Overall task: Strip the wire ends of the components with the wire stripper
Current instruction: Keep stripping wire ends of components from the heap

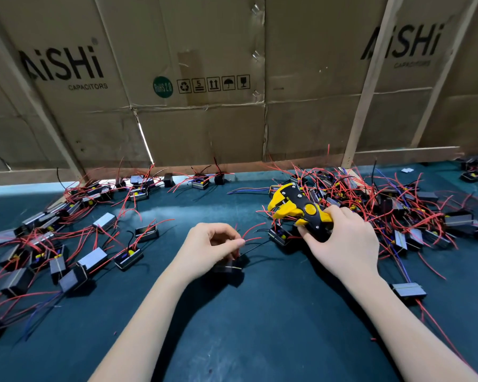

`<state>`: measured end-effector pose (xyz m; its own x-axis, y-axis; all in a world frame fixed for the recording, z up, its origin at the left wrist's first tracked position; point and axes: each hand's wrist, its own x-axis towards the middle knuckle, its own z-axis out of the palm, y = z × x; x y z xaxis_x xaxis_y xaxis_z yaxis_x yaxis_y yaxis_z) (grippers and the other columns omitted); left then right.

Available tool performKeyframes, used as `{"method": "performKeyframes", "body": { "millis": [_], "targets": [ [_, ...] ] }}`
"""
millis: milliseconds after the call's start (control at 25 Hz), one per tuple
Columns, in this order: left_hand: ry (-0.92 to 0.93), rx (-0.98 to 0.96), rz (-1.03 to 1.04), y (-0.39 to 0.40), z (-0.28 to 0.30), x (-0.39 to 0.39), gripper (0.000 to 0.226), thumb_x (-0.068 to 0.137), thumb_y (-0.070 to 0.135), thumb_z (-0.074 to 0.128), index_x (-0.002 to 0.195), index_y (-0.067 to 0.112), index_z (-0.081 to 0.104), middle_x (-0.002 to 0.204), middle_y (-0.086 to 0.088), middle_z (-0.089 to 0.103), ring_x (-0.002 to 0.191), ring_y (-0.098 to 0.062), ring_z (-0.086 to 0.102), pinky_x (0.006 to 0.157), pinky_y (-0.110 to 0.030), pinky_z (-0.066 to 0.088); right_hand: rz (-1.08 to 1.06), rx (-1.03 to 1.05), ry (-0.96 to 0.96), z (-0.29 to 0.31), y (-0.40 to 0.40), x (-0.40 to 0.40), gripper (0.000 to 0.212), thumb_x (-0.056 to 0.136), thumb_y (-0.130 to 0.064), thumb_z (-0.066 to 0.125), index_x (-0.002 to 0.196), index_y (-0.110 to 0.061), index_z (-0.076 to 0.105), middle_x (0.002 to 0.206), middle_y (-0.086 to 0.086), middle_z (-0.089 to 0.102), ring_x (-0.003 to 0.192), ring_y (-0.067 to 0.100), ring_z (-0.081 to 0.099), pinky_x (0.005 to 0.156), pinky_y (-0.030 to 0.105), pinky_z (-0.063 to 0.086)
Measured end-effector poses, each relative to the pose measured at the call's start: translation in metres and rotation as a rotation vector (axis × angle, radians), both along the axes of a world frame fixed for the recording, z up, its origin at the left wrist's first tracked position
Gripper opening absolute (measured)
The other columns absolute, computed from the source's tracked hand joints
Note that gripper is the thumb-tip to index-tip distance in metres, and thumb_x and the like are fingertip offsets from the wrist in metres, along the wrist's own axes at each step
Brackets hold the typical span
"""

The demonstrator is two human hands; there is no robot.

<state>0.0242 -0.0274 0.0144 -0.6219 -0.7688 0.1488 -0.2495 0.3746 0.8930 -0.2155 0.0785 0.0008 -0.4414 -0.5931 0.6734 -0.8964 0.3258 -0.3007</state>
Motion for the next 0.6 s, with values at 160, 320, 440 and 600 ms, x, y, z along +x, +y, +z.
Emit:
{"method": "performKeyframes", "body": {
  "millis": [160,320,440,600],
  "targets": [
    [0.010,-0.073,0.030,0.002,-0.003,-0.003,0.011,0.090,0.015,0.068,0.079,0.017,0.068,0.057,0.000,0.065,0.049,-0.012,0.055,0.056,-0.017,0.045,0.006,-0.037,0.034,0.000,0.000,0.002,0.046,0.070,-0.051,0.078,0.085,-0.011,0.062,0.076,0.004,0.060,0.072,0.033,0.060,0.064,0.038,0.045],
    [0.014,-0.071,0.035,0.007,-0.004,-0.009,0.017,0.092,0.016,0.066,0.076,0.018,0.064,0.055,0.004,0.061,0.049,-0.011,0.050,0.056,-0.020,0.043,-0.017,0.036,0.127,-0.003,-0.002,0.005,0.050,0.067,-0.050,0.080,0.086,-0.006,0.062,0.077,0.009,0.061,0.073,0.034,0.059,0.066,0.040,0.042],
    [-0.004,-0.085,0.052,0.012,-0.006,-0.015,0.022,0.093,0.017,0.062,0.072,0.018,0.059,0.053,0.005,0.058,0.048,-0.010,0.047,0.055,-0.020,0.039,-0.016,0.059,0.156,-0.003,-0.003,0.009,0.052,0.065,-0.050,0.081,0.087,-0.006,0.062,0.078,0.010,0.061,0.074,0.034,0.059,0.067,0.040,0.042],
    [-0.001,-0.087,0.107,0.015,-0.005,-0.018,0.025,0.092,0.013,0.059,0.068,0.018,0.056,0.050,0.005,0.056,0.046,-0.009,0.044,0.052,-0.019,0.037,0.008,0.056,0.192,-0.001,-0.002,0.012,0.051,0.065,-0.051,0.080,0.084,-0.008,0.061,0.077,0.008,0.060,0.074,0.034,0.058,0.066,0.039,0.039]
  ]
}}
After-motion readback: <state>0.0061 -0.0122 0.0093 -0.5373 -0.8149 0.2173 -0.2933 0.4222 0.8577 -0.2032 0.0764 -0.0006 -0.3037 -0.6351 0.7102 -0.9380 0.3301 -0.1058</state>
